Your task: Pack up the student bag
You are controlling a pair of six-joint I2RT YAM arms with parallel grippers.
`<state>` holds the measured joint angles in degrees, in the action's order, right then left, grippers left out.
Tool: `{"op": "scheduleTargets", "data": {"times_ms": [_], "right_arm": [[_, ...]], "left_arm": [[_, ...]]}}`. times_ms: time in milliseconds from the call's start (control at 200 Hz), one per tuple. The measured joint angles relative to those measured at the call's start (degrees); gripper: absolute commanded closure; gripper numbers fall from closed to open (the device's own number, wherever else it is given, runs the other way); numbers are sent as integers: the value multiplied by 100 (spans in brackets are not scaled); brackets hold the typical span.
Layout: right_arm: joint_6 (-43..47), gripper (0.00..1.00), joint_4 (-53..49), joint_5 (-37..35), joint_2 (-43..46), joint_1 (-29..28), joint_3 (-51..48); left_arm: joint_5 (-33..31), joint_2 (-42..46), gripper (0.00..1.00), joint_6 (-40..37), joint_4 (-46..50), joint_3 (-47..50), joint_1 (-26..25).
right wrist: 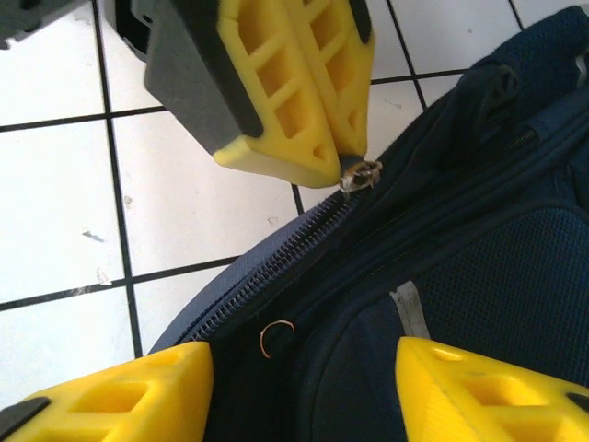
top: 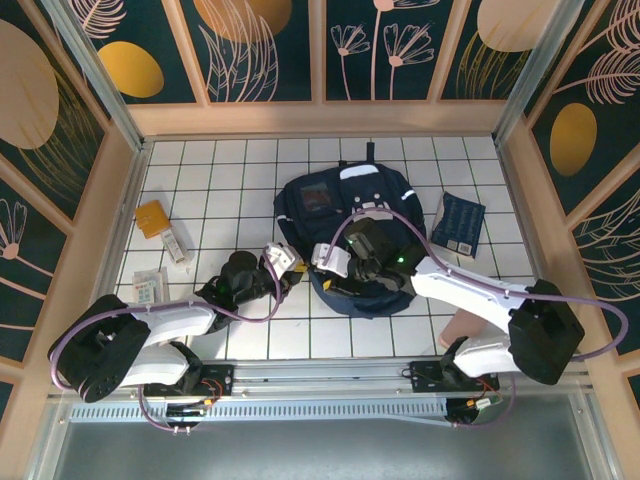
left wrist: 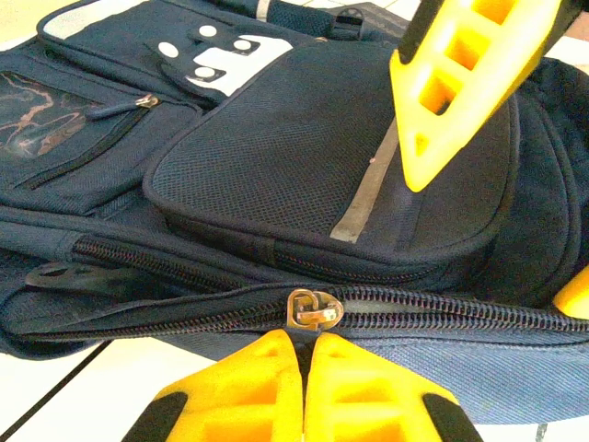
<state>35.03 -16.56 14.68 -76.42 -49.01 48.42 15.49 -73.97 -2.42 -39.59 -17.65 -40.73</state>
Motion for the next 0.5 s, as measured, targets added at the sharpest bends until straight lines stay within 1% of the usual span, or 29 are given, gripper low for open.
{"op": "scheduleTargets", "data": {"times_ms": [130, 295, 380, 460, 500], "right_arm": [[-142, 43, -297, 184, -229, -13, 313], [-450, 42, -551, 330, -516, -22, 411], [-715, 49, -654, 422, -699, -22, 553], [-909, 49, -662, 439, -791, -15, 660], [-1001, 47, -658, 398, -807, -17, 693]], "left_arm": [[61, 0, 100, -39, -2, 0, 0], [140, 24, 100, -59, -120, -2, -11], [214, 50, 100, -83, -136, -2, -11], [232, 50, 100, -107, -136, -2, -11], [221, 50, 100, -122, -136, -2, -11]]}}
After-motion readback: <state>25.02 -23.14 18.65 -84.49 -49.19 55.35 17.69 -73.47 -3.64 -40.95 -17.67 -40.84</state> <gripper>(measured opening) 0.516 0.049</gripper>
